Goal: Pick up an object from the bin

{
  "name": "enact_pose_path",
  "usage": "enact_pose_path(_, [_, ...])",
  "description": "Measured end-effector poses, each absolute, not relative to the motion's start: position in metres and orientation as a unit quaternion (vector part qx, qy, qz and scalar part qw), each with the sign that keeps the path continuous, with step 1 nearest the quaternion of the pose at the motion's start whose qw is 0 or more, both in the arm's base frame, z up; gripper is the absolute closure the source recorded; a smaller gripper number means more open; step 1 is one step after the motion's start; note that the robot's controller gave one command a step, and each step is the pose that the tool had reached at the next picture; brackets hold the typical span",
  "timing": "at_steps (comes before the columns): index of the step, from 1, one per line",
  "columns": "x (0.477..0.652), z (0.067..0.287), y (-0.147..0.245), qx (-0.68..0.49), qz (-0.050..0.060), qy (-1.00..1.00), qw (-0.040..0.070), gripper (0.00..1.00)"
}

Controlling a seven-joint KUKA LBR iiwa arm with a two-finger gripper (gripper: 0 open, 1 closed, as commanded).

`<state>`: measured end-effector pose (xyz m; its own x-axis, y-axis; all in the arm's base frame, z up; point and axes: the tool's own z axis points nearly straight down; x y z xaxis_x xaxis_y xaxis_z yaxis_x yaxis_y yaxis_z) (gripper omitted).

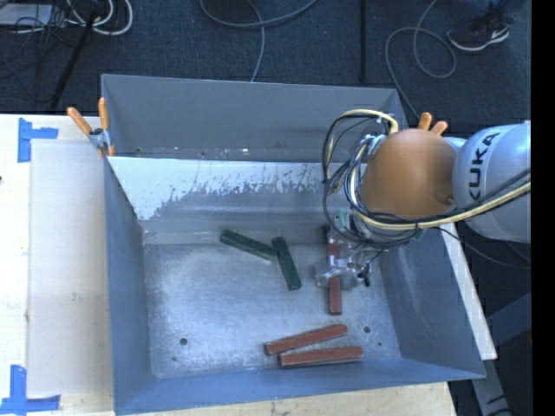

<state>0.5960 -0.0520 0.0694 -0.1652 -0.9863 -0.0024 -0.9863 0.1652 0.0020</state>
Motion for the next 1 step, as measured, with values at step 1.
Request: enact_pose_path(1, [0.5903, 0.2228, -0.0457, -0.667, -0.002, 0.745, 0.003, 1.0])
